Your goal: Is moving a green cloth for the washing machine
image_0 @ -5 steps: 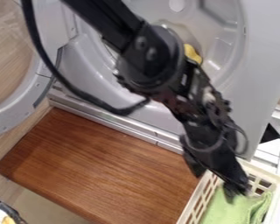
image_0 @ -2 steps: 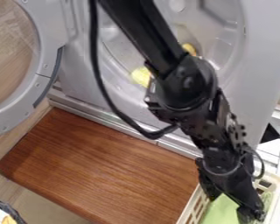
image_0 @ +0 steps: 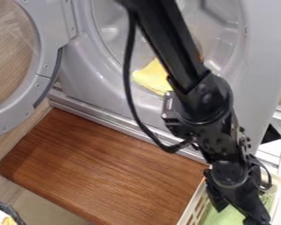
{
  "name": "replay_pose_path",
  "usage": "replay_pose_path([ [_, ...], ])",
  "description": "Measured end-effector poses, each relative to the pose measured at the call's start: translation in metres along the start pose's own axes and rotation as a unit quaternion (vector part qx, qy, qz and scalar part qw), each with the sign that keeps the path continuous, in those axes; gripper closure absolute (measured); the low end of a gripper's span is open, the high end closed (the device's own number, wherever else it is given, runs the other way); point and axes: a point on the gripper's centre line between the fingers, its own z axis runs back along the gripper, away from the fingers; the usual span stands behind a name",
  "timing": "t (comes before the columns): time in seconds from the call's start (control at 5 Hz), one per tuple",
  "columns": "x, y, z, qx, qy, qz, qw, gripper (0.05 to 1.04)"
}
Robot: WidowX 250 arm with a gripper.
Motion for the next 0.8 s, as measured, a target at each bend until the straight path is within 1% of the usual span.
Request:
replay_pose_path([
  [0.2,0.0009,-0.0021,-0.001,-0.007,-0.003,0.001,1.0,0.134],
  [0.4,0.0007,-0.0027,-0.0016,-0.009,-0.01,0.007,0.9999,0.421],
  [0.6,-0.0023,-0.0016,-0.002,-0.008,-0.009,0.01,0.9999,0.727],
  [0.8,-0.0066,-0.0012,-0.0028,-0.007,-0.008,0.014,0.9999,0.939],
])
